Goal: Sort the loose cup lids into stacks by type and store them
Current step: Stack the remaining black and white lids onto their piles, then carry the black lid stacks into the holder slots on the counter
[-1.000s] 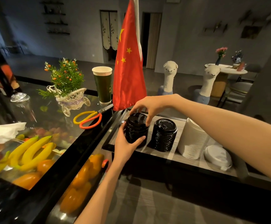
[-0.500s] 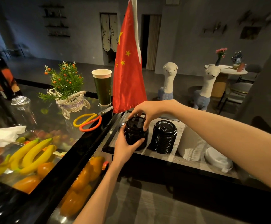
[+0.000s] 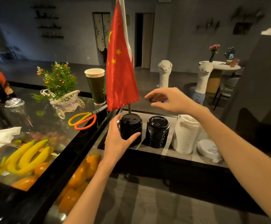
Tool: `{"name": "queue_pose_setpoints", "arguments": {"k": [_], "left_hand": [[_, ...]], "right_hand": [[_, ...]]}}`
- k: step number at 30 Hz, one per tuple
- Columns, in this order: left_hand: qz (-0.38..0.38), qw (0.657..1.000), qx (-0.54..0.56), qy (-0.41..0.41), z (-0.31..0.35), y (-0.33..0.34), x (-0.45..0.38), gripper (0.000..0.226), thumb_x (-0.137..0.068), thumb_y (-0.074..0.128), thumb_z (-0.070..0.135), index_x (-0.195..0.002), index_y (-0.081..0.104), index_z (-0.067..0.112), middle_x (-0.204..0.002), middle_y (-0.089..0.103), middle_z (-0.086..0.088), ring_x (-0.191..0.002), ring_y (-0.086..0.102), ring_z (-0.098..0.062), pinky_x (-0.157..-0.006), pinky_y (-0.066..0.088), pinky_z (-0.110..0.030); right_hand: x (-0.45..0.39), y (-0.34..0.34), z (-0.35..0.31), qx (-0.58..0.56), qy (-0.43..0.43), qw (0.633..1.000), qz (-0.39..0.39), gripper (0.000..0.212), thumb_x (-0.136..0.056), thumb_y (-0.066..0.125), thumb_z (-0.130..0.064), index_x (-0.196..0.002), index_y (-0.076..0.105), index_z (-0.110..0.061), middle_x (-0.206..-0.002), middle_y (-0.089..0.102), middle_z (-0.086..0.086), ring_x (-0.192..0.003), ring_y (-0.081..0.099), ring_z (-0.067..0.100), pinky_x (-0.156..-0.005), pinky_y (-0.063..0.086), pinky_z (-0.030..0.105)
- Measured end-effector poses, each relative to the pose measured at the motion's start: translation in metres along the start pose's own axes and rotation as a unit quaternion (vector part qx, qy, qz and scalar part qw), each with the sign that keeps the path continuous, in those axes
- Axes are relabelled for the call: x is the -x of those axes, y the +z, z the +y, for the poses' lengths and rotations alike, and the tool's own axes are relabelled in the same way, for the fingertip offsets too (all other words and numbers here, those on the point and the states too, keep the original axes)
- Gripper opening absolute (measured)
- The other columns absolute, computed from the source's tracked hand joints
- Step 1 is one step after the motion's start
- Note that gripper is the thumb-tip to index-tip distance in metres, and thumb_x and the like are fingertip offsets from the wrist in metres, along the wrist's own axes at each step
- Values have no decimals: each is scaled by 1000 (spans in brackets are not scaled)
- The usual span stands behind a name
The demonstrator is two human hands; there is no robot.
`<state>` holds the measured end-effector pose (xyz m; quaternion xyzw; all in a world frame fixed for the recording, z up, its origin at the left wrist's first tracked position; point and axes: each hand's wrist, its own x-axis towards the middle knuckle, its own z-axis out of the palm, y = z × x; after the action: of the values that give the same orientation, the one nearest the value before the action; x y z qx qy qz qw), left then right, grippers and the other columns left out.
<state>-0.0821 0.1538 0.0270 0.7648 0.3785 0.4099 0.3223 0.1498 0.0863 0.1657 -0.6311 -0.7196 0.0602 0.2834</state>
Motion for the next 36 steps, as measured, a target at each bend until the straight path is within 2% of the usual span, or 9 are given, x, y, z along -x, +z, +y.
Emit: {"name": "queue_pose_setpoints", "arguments": {"k": [5, 10, 13, 19, 22, 25, 27, 31, 36], "left_hand": [[-28, 981, -85, 171, 44, 21, 3, 60, -91, 74, 38, -143, 47, 22, -150, 46, 7, -145, 37, -10, -120, 36, -32], [-128, 932, -254, 223, 58, 64, 3, 73, -100, 61, 40, -161, 26, 19, -169, 22, -3, -158, 13, -17, -128, 16, -34], [-145, 918, -311, 197, 53, 75, 6, 71, -104, 53, 42, -162, 20, 20, -170, 18, -6, -158, 11, -20, -128, 14, -35], [-112, 903, -359, 209, 53, 83, 9, 61, -108, 43, 40, -161, 24, 18, -167, 28, -10, -156, 23, -24, -128, 22, -40], [-132, 911, -334, 202, 58, 80, 6, 66, -105, 48, 43, -162, 23, 19, -167, 26, -10, -156, 21, -25, -128, 21, -42], [-107, 930, -276, 218, 68, 76, 9, 62, -103, 55, 35, -158, 33, 15, -161, 37, -10, -152, 28, -26, -125, 27, -44], [-67, 948, -218, 223, 79, 75, 18, 49, -102, 57, 31, -147, 48, 15, -146, 52, -6, -139, 43, -24, -117, 38, -42], [-66, 977, -96, 178, 96, 78, 41, 19, -101, 58, 28, -119, 62, 24, -110, 63, 10, -101, 56, -8, -89, 49, -28], [-168, 982, 24, 81, 96, 96, 59, 10, -101, 61, 25, -110, 64, 27, -92, 68, 13, -88, 64, 1, -76, 51, -18]], "right_hand": [[87, -4, 24, 44, 104, 979, 169, 40, -93, 76, -29, -131, 65, -25, -127, 65, -9, -113, 60, 3, -102, 52, 26], [136, 15, 52, 113, 138, 982, 68, 78, -88, 75, -52, -155, 40, -34, -163, 37, -8, -151, 30, 14, -124, 29, 38], [143, 24, 64, 150, 110, 981, 57, 77, -94, 67, -51, -160, 31, -33, -167, 28, -8, -158, 17, 17, -126, 22, 38], [143, 22, 67, 139, 103, 984, 48, 70, -99, 62, -44, -160, 33, -28, -168, 28, -5, -158, 17, 18, -125, 21, 35], [146, 4, 62, 82, 114, 985, 96, 56, -107, 54, -34, -159, 35, -26, -167, 30, -6, -153, 26, 9, -116, 16, 8], [158, -14, 61, 70, 211, 960, 169, 37, -109, 48, -21, -146, 50, -21, -154, 47, -2, -136, 49, 15, -107, 35, 13], [171, -21, 67, 114, 290, 946, 88, 35, -106, 53, -18, -141, 53, -19, -146, 55, 3, -125, 58, 20, -101, 48, 29], [180, -11, 79, 194, 349, 902, -165, 75, -89, 80, -29, -152, 44, -13, -149, 53, 9, -129, 58, 27, -102, 53, 37], [172, -9, 103, 202, 356, 874, -263, 92, -78, 89, -38, -151, 41, -12, -140, 57, 11, -119, 62, 30, -98, 57, 42]]}}
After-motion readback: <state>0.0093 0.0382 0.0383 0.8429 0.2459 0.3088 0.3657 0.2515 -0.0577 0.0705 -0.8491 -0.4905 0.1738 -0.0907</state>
